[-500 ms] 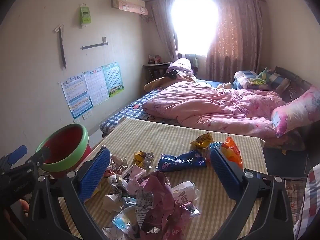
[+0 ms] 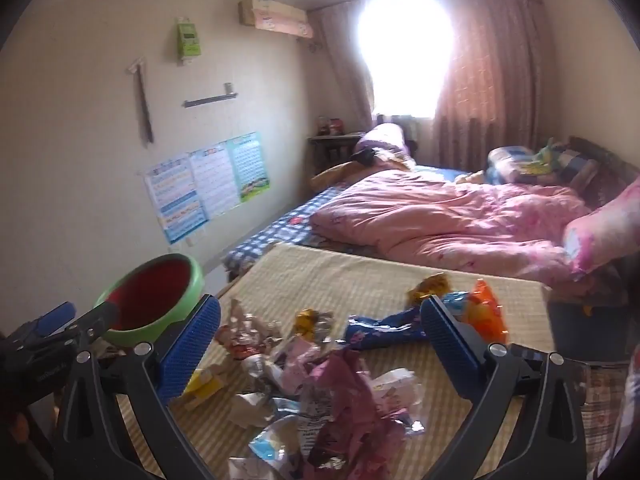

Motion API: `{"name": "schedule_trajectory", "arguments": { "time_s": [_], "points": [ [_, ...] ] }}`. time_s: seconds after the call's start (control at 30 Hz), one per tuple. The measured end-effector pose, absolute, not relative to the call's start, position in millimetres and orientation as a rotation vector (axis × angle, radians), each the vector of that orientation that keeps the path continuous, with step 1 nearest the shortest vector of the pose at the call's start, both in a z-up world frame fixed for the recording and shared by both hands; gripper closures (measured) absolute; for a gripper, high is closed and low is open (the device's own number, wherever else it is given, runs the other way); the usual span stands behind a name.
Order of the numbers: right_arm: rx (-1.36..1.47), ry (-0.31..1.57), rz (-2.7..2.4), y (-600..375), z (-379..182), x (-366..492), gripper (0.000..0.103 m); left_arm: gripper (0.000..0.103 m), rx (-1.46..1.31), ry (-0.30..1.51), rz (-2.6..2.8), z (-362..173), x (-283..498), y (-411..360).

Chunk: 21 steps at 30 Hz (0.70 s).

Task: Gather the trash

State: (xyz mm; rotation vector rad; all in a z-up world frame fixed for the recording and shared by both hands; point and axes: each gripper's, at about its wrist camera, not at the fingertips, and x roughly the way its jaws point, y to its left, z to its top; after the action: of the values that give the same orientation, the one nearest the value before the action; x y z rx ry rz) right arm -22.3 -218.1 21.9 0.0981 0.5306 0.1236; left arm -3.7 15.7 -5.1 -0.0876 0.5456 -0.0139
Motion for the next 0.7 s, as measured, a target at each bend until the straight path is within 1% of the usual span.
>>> {"name": "schedule_trajectory", "arguments": {
  "time_s": [0.17, 0.4, 0.7],
  "points": [
    [0.161, 0.529, 0.200, -220, 18, -29, 0.007, 0.005, -0.077, 0.540, -0.005, -3, -3, 15],
    [0.087, 0.517, 0.096, -220, 21, -29, 0.007, 0.005, -0.055, 0.538, 0.002, -4, -2, 14],
    [0.099, 0.524, 0.054, -227, 20, -27, 0.007, 0.005, -0.041, 0.553, -0.002, -6, 2, 12]
  ]
}}
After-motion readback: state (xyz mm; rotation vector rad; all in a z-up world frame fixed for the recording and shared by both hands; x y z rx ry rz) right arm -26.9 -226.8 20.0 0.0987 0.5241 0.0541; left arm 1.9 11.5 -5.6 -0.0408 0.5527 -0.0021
